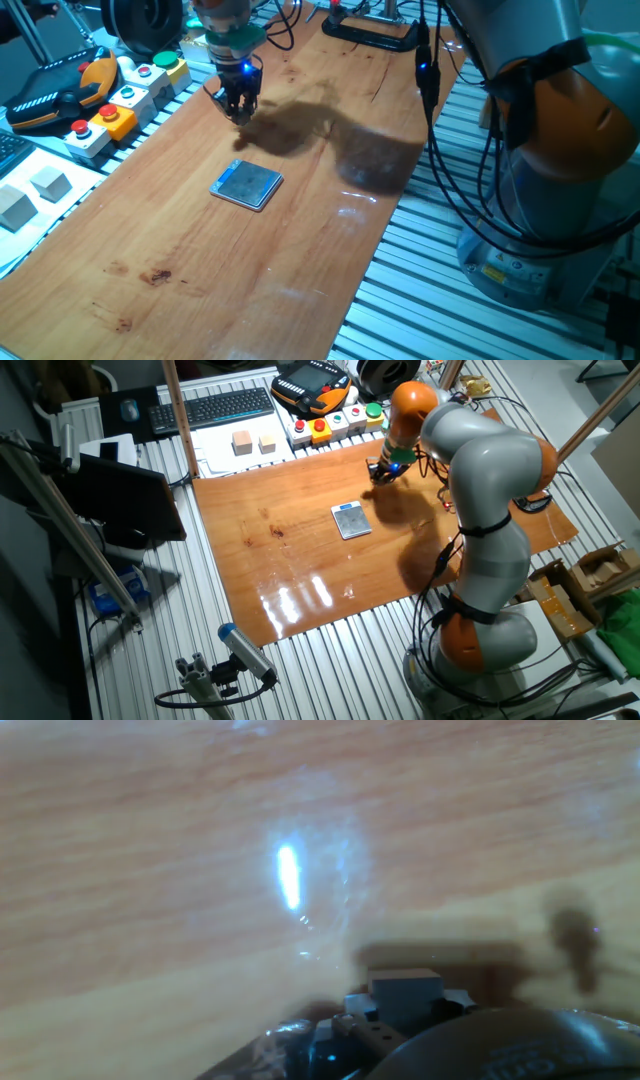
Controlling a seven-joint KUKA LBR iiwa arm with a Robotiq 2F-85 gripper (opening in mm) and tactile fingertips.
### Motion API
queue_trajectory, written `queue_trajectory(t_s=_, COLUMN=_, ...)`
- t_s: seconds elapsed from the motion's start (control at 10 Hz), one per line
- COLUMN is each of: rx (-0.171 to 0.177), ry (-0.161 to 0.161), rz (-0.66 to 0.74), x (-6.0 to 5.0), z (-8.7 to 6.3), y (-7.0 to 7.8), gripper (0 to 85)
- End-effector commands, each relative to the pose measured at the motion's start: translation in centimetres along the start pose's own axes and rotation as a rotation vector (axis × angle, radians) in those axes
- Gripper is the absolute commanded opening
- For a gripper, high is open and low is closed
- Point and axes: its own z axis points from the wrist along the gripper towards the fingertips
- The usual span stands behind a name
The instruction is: Place the block on the scale
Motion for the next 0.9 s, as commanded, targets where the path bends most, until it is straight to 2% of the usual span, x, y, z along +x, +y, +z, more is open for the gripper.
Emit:
queue_trajectory(t_s=0.0, rx=0.003, ry=-0.001, rz=0.005, x=0.7, z=-0.4, y=0.5, gripper=0.7)
queue_trajectory(t_s=0.5, rx=0.006, ry=-0.005, rz=-0.015, x=4.0, z=-1.6, y=3.0, gripper=0.7)
queue_trajectory(t_s=0.8, rx=0.004, ry=-0.007, rz=-0.015, x=6.2, z=-1.7, y=4.7, gripper=0.7)
